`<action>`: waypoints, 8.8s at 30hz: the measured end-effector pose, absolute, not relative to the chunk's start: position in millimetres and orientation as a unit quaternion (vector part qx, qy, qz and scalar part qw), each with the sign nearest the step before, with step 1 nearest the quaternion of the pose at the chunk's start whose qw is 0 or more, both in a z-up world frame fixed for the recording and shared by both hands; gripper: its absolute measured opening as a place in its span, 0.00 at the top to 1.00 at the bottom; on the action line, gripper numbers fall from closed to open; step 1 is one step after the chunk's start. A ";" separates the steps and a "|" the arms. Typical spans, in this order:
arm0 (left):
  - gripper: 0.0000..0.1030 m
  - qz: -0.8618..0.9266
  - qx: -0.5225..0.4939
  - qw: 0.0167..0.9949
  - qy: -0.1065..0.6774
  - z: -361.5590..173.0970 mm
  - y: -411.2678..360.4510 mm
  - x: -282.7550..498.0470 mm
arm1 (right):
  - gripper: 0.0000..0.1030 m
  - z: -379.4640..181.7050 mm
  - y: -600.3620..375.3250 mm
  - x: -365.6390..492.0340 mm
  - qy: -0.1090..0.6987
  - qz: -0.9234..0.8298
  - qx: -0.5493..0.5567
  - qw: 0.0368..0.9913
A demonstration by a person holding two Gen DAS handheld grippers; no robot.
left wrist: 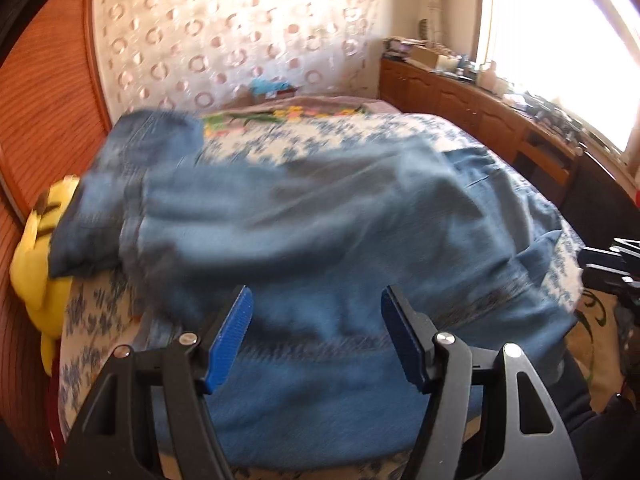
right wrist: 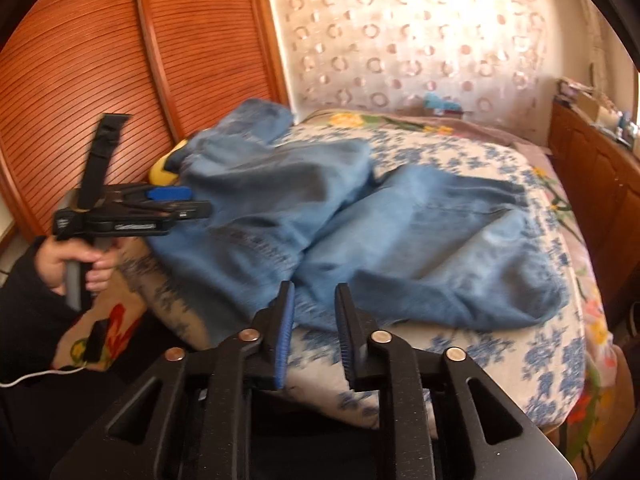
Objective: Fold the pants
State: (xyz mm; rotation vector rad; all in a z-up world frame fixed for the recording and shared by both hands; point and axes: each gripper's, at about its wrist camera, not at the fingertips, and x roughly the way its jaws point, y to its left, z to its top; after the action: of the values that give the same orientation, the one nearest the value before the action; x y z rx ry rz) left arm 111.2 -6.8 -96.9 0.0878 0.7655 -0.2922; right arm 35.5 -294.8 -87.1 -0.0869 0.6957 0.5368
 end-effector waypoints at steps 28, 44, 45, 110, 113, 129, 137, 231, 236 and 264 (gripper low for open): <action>0.77 -0.172 0.171 0.870 0.429 -100.4 -155.7 241.5 | 0.58 -146.4 -316.3 96.4 0.344 0.189 -0.055 0.918; 0.87 -0.144 0.159 0.898 0.385 -79.5 -123.4 254.2 | 0.58 -148.0 -322.6 86.0 0.333 0.200 -0.037 0.920; 0.85 -0.146 0.155 0.897 0.387 -82.4 -123.0 253.0 | 0.58 -146.1 -325.8 85.5 0.333 0.203 -0.030 0.920; 0.34 -0.121 0.014 0.966 0.227 -95.5 -34.6 179.9 | 0.89 -87.1 -465.1 269.0 0.411 0.053 -0.027 0.910; 0.34 -0.120 0.013 0.966 0.230 -95.8 -35.2 181.0 | 0.72 -90.9 -464.6 255.0 0.412 0.063 -0.030 0.908; 0.34 -0.110 0.021 0.967 0.230 -98.0 -37.5 181.4 | 0.52 -121.4 -464.6 132.4 0.406 0.085 -0.020 0.910; 0.34 -0.109 0.020 0.966 0.233 -99.6 -33.8 181.8 | 0.63 -130.1 -460.2 124.7 0.407 0.073 -0.020 0.910; 0.34 0.013 -0.029 0.957 0.287 -73.0 131.1 73.6 | 0.93 -9.9 -102.7 112.4 0.301 0.426 -0.057 0.851; 0.34 0.002 -0.030 0.957 0.290 -74.8 120.1 76.6 | 0.78 -22.6 -113.6 113.0 0.316 0.410 -0.073 0.852; 0.86 -0.141 0.049 0.919 0.365 -109.2 6.8 114.2 | 0.54 -105.1 -255.1 129.0 0.363 0.243 -0.093 0.895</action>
State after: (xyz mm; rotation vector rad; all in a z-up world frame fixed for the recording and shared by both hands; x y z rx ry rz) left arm 114.2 6.8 -109.2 0.1009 0.7509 -0.2893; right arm 129.0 -255.1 -105.1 -0.1920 0.7527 0.5033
